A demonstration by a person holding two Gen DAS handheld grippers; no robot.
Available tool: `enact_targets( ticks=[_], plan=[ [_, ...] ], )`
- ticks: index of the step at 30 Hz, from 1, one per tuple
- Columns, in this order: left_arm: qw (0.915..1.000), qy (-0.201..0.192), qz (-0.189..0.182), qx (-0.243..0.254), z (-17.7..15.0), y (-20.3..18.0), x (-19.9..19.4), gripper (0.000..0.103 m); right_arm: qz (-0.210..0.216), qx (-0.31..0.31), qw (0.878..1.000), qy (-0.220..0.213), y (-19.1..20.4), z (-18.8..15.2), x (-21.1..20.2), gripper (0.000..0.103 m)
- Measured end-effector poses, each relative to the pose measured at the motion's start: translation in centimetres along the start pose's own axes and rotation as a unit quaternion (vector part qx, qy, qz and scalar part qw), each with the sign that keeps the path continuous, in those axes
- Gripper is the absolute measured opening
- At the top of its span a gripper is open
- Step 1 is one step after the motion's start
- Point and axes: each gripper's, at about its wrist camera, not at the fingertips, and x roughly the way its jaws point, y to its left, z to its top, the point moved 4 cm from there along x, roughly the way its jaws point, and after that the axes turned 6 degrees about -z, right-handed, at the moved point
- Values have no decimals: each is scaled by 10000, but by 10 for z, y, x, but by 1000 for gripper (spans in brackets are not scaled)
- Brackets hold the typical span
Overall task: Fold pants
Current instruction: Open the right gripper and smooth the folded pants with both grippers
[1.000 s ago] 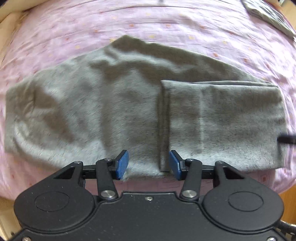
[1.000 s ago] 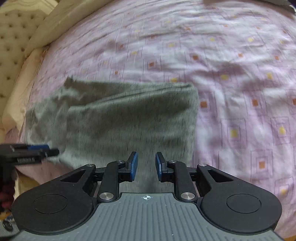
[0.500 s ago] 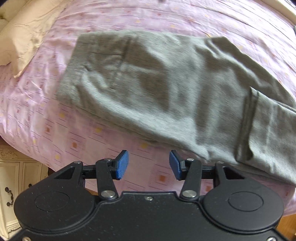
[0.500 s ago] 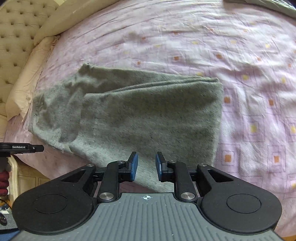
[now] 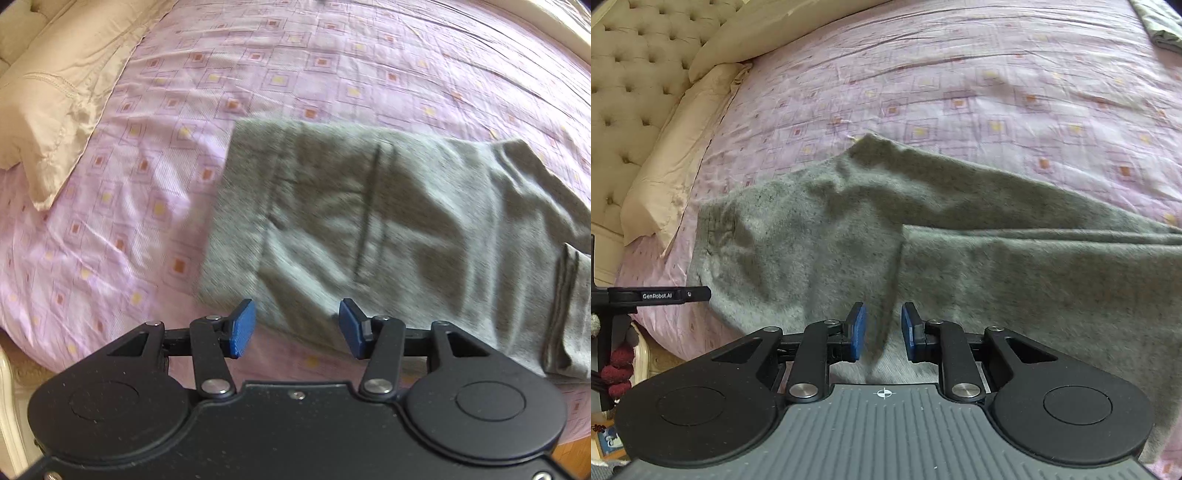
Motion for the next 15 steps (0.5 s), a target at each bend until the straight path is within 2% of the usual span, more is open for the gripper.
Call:
enact_targets(
  ticks=[3,7,10,13,15],
  plan=[
    [9998,8,-43,213,11,17,4,61,-174,42,9998,-130,17,22,18,21],
    [9987,85,-157,470,21,38,11,62,-439,152,9987,-220,30,55,44,21],
    [9977,155,-276,597,26,49,16,64,-642,230,9975,-167,34,71,64,21],
    [9967,180,-430,667,27,58,20,67,-893,334,9954,22,34,72,84,21],
    [9960,197,-554,678,27,61,24,69,-932,414,9947,136,37,61,91,21]
  ],
)
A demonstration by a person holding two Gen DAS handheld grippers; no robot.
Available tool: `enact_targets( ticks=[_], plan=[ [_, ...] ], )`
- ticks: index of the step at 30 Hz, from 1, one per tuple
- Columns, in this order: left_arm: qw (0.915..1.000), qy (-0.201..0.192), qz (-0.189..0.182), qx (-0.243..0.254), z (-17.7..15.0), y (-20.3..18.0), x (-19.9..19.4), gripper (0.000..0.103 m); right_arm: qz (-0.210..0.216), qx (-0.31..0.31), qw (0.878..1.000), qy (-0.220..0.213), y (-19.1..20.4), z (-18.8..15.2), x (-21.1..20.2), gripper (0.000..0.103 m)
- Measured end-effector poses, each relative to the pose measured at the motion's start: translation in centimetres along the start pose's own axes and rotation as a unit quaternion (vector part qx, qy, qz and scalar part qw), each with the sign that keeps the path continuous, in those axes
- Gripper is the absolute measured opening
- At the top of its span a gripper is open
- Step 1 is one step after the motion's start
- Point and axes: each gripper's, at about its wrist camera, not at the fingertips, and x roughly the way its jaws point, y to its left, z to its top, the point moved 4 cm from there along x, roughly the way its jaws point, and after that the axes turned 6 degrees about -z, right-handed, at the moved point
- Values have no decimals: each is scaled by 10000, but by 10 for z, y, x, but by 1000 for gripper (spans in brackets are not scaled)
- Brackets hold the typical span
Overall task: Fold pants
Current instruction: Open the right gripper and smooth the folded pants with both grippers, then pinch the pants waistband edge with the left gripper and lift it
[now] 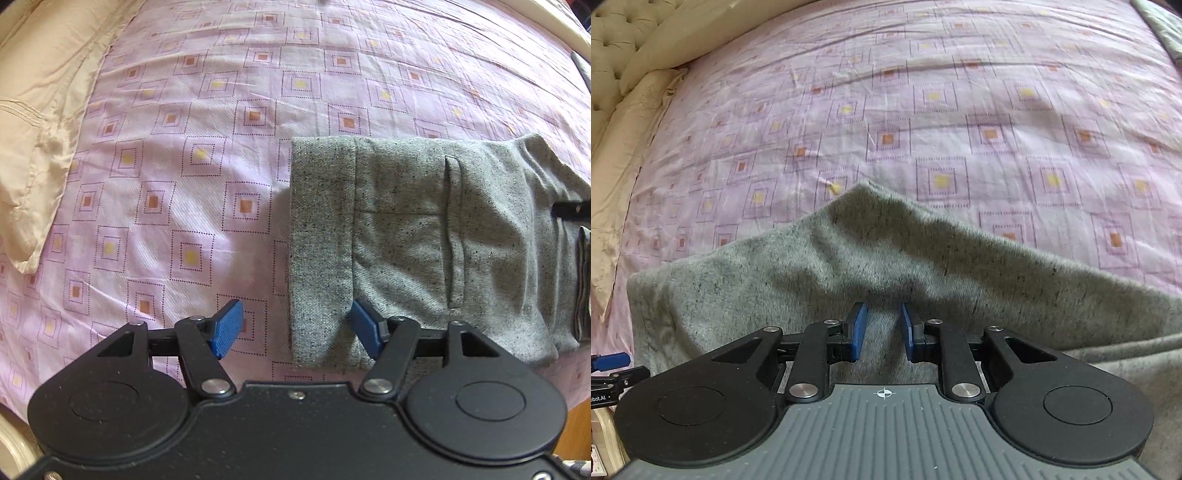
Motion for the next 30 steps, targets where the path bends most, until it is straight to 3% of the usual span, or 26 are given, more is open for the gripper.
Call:
enact_targets(
  ticks=[12,15,21,22,24,25,26,30],
  plan=[
    [9975,-18,-688,-142,7,10,26,87,85,140,9981,599,34,-101,-13,21],
    [9956,58,-908,-215,8,10,40,101,86,217,9978,621,38,-115,-15,21],
    [9984,-92,-532,-141,12,-10,49,103,45,348,9975,616,39,-117,-20,21],
    [9982,-93,-552,-191,13,-10,48,101,37,319,9977,603,41,-117,-21,21],
    [9978,-198,-602,-219,13,-11,42,85,41,281,9980,572,42,-117,-23,21],
    [9970,-286,-708,-146,12,-14,35,57,54,274,9981,544,42,-117,-25,21],
    [9960,-285,-841,-133,12,-16,28,44,66,275,9983,504,43,-118,-29,21],
    [9964,-426,-730,-50,14,-24,3,33,20,395,9992,107,36,-118,-48,21]
  ],
)
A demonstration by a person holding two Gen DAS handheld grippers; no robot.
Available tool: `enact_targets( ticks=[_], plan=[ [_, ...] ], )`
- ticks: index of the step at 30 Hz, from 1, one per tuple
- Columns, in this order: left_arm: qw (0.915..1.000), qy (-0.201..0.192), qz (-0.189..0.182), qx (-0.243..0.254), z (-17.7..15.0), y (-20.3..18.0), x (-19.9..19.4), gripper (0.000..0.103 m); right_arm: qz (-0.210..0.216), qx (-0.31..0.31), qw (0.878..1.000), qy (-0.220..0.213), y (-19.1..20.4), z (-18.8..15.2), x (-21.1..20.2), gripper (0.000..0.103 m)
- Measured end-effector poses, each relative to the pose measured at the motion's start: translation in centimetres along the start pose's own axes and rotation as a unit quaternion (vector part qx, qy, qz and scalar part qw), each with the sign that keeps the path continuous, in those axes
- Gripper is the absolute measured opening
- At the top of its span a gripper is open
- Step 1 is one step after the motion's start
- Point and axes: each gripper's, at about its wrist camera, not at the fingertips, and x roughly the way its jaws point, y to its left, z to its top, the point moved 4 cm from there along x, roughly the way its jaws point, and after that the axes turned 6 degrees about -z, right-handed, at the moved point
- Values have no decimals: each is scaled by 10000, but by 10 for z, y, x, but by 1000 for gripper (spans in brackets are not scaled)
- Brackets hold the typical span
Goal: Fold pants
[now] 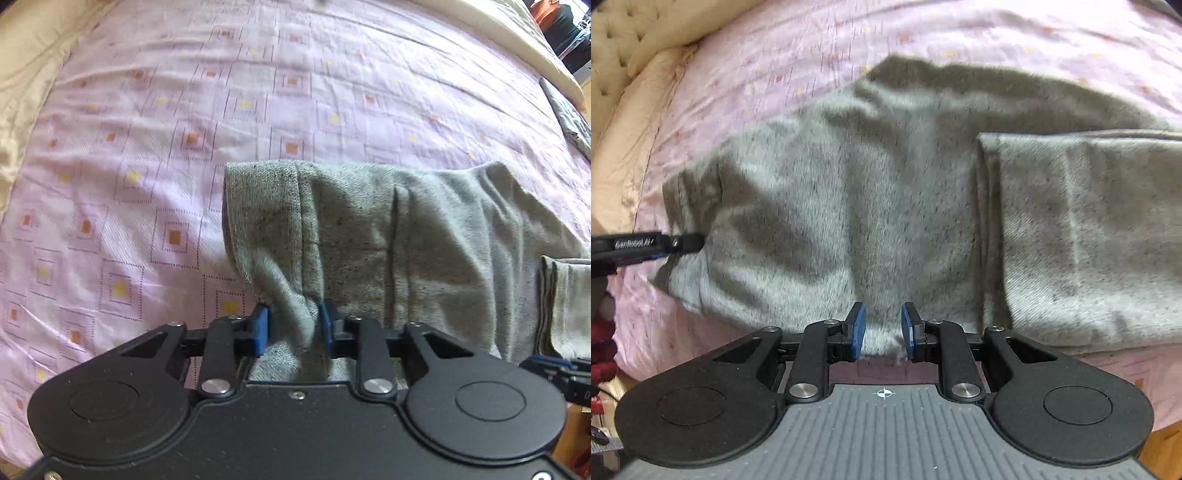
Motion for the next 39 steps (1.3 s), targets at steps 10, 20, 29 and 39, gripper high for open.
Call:
enact_targets(
  ticks=[10,20,29,39],
  plan=[
    [9992,-371,54,142,13,-35,-50,8,-134,-335,9992,176,-10,-19,23,20],
    [9927,-984,360,595,17,-134,-105,8,948,-194,9953,-42,-53,-8,-26,21],
    [9868,-1056,72,1226,14,-300,-78,9,1036,111,9944,-202,-155,10,-50,21],
    [9821,-431,-73,1833,-22,-431,20,24,554,465,9972,-201,-276,30,-54,21]
  ],
)
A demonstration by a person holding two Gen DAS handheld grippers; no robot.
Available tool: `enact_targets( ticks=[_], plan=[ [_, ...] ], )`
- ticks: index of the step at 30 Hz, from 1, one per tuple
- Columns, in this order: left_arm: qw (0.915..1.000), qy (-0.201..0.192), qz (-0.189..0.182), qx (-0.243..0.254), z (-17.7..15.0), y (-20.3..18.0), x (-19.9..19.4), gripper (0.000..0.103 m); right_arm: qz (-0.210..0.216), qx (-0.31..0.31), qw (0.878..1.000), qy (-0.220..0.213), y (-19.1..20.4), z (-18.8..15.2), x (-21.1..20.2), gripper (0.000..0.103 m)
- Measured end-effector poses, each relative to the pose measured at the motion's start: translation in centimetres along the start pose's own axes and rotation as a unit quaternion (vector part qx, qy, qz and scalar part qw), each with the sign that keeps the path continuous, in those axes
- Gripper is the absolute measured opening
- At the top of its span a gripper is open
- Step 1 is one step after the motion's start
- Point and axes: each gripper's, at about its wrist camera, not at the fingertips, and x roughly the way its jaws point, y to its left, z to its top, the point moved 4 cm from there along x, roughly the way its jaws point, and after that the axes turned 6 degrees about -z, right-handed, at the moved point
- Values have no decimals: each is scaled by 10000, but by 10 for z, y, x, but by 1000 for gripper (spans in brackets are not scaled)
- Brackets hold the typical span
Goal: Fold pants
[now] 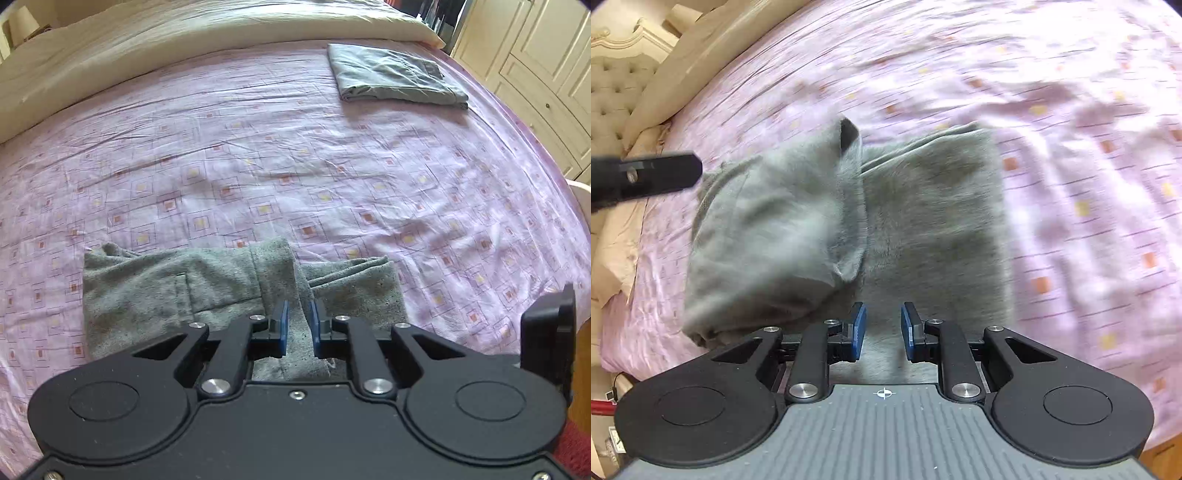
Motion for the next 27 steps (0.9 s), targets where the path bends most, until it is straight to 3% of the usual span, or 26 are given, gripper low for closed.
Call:
enact_targets(
  ticks=[5,9,12,16,21,22,25,27],
  plan=[
    [9990,205,358,-170,-27,24,0,27,161,-55,9995,-282,-10,26,-10,24],
    [9914,616,851,-782,-67,74,5,28,659,112,9971,-373,4,53,-1,44],
    [9823,814,1126,-1257,-100,110,-1,28,952,185,9951,-185,15,64,14,51],
    [9727,934,1353,-1636,-136,141,-14,28,710,60,9971,256,29,63,40,54],
    [9699,828,1312,-1876,-159,155,-29,28,800,-111,9955,491,52,58,53,57],
    [9705,793,1266,-1894,-160,155,-29,28,810,-205,9952,505,57,56,54,55],
    [9759,690,1123,-1738,-159,148,-28,29,644,-689,9949,348,76,53,46,23],
    [9822,577,980,-1494,-154,137,-26,29,661,-858,9939,208,88,54,31,20]
  ],
)
